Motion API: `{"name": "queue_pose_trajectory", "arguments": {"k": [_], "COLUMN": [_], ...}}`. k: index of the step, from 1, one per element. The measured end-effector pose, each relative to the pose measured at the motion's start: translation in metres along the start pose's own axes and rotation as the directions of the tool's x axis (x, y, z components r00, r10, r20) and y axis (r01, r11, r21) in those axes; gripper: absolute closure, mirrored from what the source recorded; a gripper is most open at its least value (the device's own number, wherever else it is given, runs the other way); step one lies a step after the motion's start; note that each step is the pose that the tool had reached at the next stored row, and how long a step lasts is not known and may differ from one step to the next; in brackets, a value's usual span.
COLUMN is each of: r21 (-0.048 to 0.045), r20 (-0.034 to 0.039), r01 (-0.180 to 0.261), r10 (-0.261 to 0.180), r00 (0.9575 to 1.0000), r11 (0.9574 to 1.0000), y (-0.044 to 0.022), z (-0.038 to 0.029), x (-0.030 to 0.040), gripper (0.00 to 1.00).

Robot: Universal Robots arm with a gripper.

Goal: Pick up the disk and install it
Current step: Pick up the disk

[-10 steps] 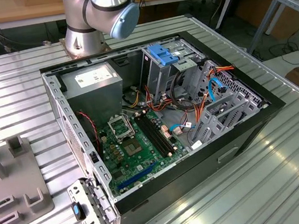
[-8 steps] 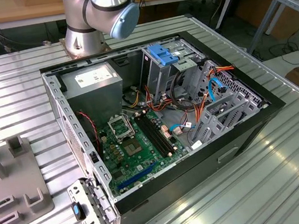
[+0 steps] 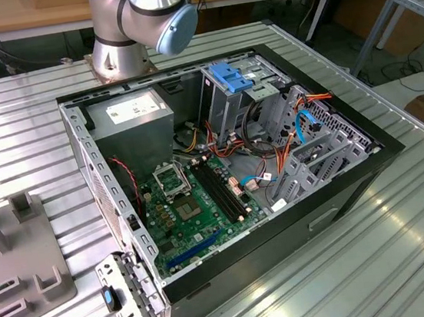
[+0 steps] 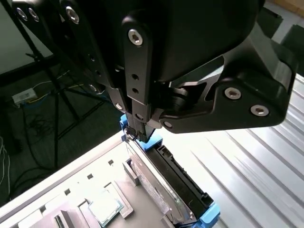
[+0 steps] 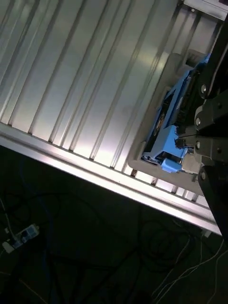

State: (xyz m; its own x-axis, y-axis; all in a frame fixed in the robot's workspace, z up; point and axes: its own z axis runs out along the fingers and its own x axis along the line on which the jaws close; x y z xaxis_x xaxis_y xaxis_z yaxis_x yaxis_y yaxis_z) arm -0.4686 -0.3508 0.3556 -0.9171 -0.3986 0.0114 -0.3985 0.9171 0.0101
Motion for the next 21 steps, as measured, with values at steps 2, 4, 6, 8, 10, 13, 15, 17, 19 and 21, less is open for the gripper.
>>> {"name": "queue_pose_trajectory", "arguments": {"k": [2, 4, 6, 8, 10, 13, 15, 17, 19, 21], "r21": [0.0006, 0.0009, 0.0013, 0.0014, 0.0013, 0.0016, 0.0021, 0.0026, 0.0031, 0.0036], "r20": [-0.0005, -0.0009, -0.0013, -0.0013, -0.0013, -0.0015, -0.0023, -0.0029, -0.0037, -0.0048], "r01": [0.047, 0.085, 0.119, 0.12, 0.12, 0.144, 0.201, 0.253, 0.309, 0.385], "r10": [-0.047, -0.085, -0.119, -0.12, -0.12, -0.144, -0.201, -0.253, -0.309, -0.385], "r00": [0.9989, 0.9964, 0.9929, 0.9927, 0.9927, 0.9895, 0.9795, 0.9676, 0.9511, 0.9231], "r11": [0.9989, 0.9964, 0.9929, 0.9927, 0.9927, 0.9895, 0.9795, 0.9676, 0.9511, 0.9231], "y": [0.0, 0.0, 0.0, 0.0, 0.0, 0.0, 0.0, 0.0, 0.0, 0.0], "z": [0.0, 0.0, 0.0, 0.0, 0.0, 0.0, 0.0, 0.0, 0.0, 0.0], "x": [0.0, 0.0, 0.0, 0.0, 0.0, 0.0, 0.0, 0.0, 0.0, 0.0], "gripper": [0.89, 0.89, 0.89, 0.89, 0.89, 0.89, 0.89, 0.89, 0.89, 0.89]}}
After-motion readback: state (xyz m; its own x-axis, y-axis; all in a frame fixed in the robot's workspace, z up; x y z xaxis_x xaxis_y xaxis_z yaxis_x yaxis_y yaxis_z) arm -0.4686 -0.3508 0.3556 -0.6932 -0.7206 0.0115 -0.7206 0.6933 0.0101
